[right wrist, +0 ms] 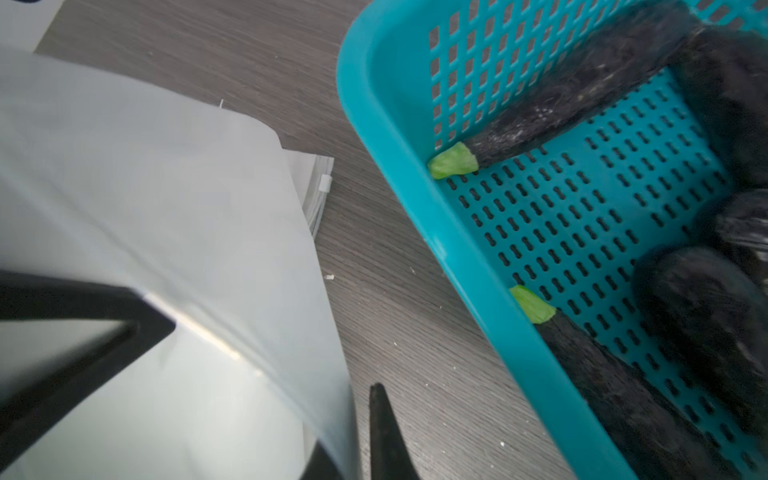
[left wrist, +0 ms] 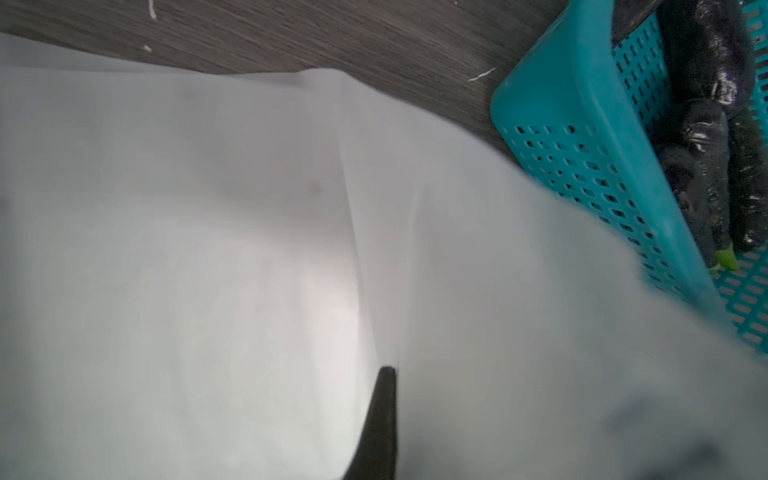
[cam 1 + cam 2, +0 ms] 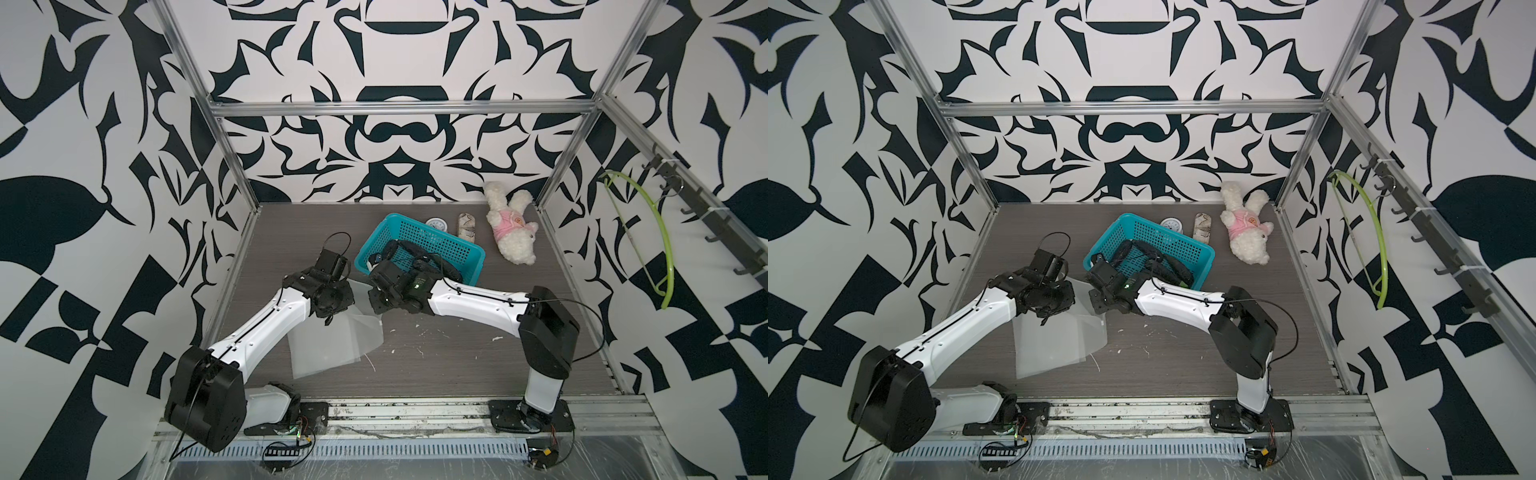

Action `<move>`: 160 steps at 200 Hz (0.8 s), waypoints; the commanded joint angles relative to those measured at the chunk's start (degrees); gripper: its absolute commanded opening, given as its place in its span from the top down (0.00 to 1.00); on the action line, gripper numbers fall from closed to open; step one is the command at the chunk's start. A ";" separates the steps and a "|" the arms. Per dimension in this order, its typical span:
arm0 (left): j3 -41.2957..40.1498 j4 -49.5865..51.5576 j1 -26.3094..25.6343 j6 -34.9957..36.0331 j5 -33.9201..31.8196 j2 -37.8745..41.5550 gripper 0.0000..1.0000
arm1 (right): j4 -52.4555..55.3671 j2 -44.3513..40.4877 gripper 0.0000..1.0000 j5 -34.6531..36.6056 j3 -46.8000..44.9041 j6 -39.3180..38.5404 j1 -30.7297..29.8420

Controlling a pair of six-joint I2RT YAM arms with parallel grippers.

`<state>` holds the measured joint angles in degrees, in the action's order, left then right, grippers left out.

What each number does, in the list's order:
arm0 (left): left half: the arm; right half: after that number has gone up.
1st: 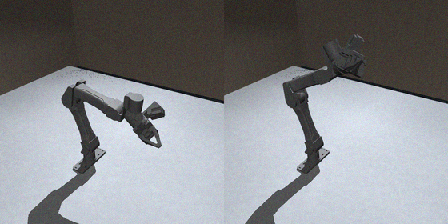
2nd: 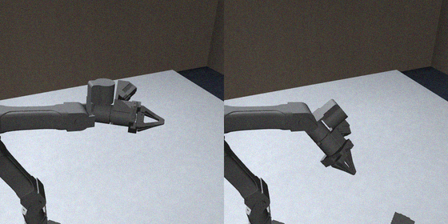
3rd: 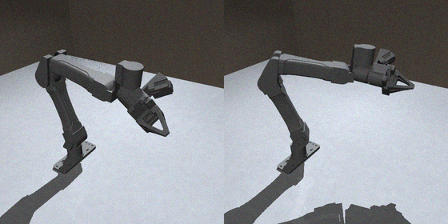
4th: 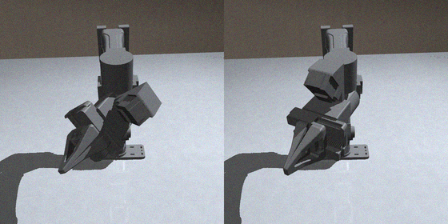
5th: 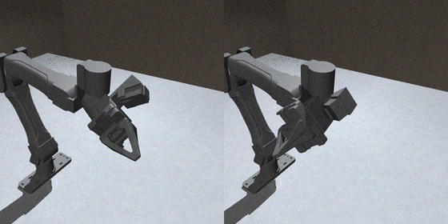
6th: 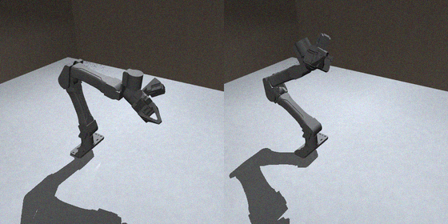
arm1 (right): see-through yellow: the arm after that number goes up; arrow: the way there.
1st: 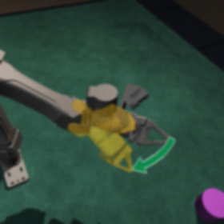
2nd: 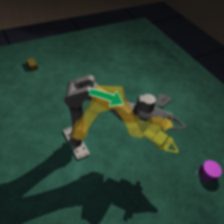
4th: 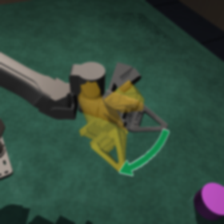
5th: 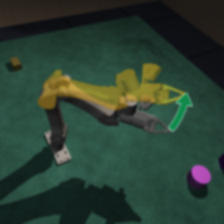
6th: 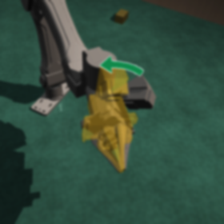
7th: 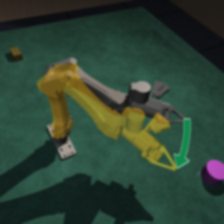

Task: Place the eggplant in a zip-top bag and seal the zipper
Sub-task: Open the zipper food storage bag.

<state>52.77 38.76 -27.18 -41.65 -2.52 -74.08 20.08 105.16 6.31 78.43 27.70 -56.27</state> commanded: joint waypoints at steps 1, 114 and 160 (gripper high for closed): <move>4.03 3.60 -0.62 3.20 0.81 -1.49 1.00 | -1.08 -1.00 0.86 -5.93 0.98 -1.39 0.27; 18.15 18.34 -4.46 12.20 1.11 -17.02 1.00 | -7.55 -5.48 0.55 -15.69 -6.94 -2.15 4.76; 19.79 18.83 -4.68 13.00 0.97 -19.11 1.00 | -12.76 -12.53 0.44 -21.99 -13.01 -3.31 8.76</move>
<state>70.50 54.78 -31.53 -29.98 -1.10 -91.96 12.75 98.10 -11.25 67.33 25.54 -49.43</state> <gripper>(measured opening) 0.042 0.528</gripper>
